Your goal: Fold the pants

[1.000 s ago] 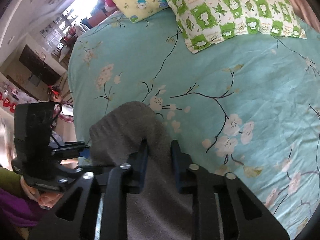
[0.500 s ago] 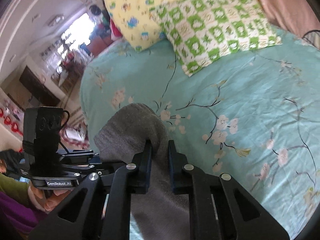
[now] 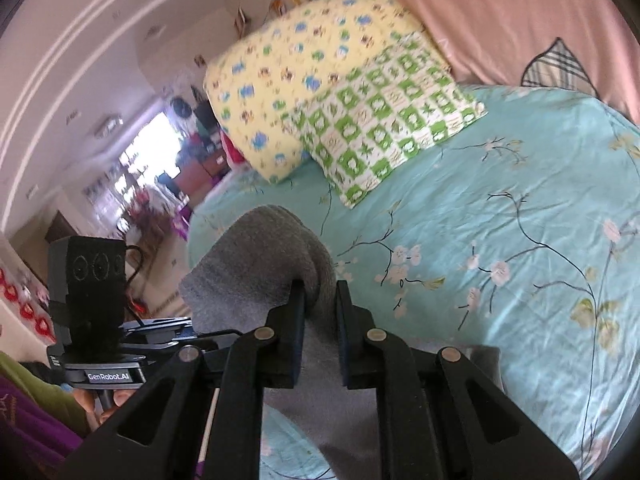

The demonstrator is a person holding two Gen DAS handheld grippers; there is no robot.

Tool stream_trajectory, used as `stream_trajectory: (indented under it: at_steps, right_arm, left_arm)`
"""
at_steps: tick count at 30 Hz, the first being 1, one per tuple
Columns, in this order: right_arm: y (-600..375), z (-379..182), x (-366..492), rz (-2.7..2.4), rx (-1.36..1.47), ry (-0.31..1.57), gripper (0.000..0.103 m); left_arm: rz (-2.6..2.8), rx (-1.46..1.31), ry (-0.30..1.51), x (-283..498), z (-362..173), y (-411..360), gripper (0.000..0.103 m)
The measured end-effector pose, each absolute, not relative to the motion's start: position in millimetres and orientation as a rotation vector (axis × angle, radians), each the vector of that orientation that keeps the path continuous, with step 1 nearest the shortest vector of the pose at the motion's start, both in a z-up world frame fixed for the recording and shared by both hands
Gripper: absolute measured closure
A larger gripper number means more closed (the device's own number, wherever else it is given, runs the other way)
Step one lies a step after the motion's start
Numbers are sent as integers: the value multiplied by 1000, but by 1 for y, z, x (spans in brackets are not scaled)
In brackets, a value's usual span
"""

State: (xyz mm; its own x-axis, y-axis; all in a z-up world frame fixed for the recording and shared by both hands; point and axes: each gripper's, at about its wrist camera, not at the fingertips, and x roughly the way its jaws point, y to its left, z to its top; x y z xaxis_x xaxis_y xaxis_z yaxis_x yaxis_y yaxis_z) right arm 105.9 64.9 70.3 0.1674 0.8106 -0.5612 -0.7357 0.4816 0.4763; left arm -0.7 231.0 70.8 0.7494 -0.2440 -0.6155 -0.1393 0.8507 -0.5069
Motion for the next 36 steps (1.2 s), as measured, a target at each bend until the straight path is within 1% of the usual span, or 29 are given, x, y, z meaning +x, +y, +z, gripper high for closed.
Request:
stream_trajectory:
  at_steps: [19, 36]
  right_arm:
    - [-59, 73, 73, 1002, 346, 729, 88]
    - [-148, 42, 49, 877, 482, 700, 88]
  left_arm:
    - [-269, -398, 760, 10, 97, 118, 83]
    - [-414, -273, 884, 29, 69, 17, 83]
